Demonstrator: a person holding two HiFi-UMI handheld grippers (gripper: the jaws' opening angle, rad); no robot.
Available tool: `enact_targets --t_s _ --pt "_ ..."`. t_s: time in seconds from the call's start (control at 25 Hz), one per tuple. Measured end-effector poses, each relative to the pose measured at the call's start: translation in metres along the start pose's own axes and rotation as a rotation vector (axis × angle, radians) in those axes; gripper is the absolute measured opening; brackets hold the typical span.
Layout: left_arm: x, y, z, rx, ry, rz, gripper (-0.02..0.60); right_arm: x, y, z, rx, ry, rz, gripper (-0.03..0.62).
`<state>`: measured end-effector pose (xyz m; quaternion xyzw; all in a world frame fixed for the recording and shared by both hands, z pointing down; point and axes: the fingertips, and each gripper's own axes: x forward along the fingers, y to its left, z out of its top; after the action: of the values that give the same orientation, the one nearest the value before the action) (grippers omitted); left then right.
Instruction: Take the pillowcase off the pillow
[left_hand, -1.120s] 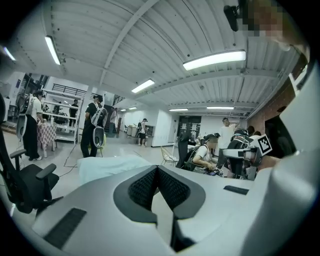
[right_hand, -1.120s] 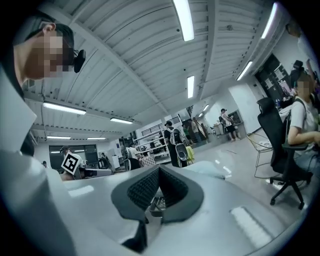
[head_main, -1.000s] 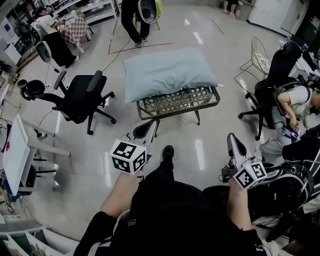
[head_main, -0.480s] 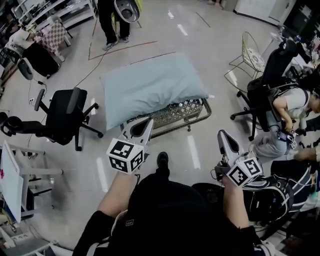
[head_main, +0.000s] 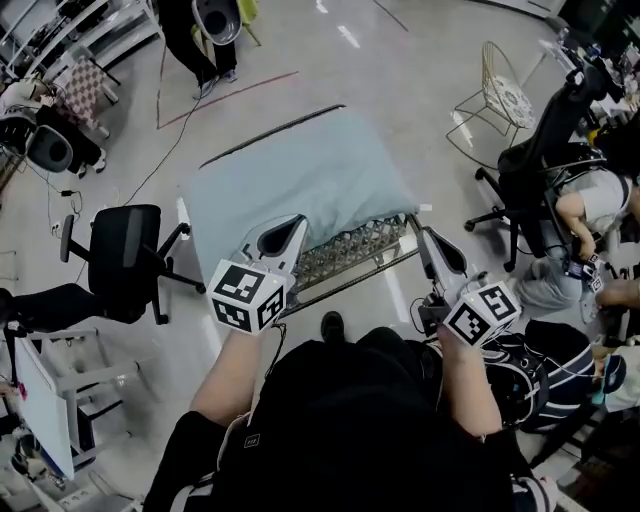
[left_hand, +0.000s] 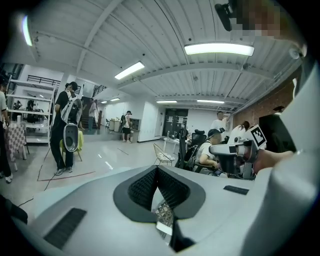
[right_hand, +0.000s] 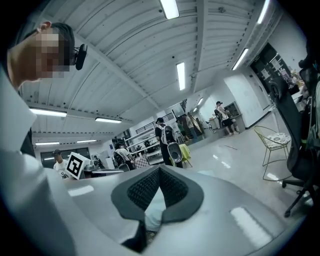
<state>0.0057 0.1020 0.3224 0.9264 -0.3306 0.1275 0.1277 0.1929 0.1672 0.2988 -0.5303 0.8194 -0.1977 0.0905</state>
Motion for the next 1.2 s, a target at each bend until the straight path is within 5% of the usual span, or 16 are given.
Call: enact_targets --t_s 0.44,0.72,0.96,1.2 --pt "0.079 0.036 -0.003 -0.043 0.059 0.046 0.003 0.066 -0.093 0.012 0.019 0.059 0.008 0.010" --pt "0.133 0.058 -0.006 -0.114 0.098 0.171 0.003 0.135 -0.145 0.020 0.016 0.170 0.141 0.010" --pt "0.171 0.062 -0.008 -0.162 0.105 0.264 0.003 0.164 -0.197 0.000 0.036 0.282 0.206 0.010" --pt "0.192 0.059 -0.032 -0.129 0.208 0.289 0.005 0.173 -0.238 -0.032 0.033 0.383 0.197 0.011"
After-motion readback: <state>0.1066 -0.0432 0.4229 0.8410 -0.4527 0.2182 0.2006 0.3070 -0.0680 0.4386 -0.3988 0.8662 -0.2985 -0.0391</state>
